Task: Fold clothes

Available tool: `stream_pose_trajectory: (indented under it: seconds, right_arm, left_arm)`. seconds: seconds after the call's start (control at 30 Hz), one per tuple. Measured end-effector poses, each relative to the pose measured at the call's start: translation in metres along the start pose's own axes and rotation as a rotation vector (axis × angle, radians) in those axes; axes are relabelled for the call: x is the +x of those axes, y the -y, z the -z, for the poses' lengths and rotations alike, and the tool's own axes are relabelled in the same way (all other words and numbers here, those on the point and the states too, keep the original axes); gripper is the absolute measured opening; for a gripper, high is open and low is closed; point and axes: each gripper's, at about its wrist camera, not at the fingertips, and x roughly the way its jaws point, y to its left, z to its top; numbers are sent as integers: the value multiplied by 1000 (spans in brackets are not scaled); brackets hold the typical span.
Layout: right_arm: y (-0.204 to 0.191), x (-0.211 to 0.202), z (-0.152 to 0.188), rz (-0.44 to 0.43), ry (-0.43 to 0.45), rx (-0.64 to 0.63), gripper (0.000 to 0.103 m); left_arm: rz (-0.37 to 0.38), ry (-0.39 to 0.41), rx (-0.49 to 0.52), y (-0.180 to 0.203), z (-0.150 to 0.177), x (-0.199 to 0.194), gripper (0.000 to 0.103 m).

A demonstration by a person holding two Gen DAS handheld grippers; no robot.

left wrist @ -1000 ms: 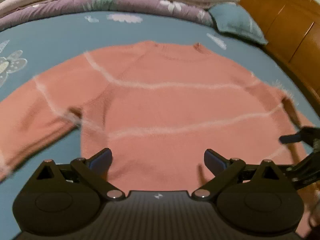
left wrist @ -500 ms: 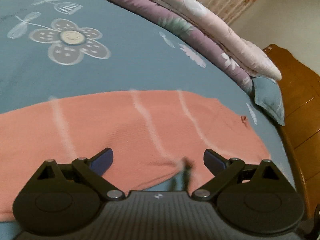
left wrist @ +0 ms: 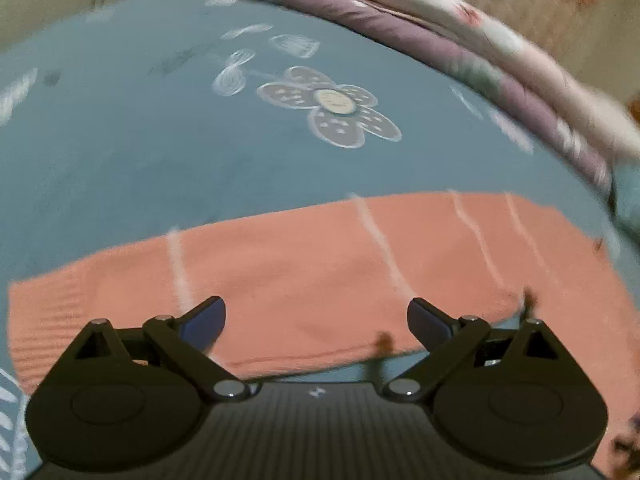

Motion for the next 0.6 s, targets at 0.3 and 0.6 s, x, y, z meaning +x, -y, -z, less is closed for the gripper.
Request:
stream_pose_trajectory:
  seconds: [0.3, 0.6]
  right_arm:
    - [23, -25, 9, 0, 38, 87, 103]
    - [101, -59, 52, 38, 107, 268, 103]
  left_arm:
    - [231, 3, 437, 175, 26, -14, 98]
    - [398, -88, 630, 310, 76, -7, 98]
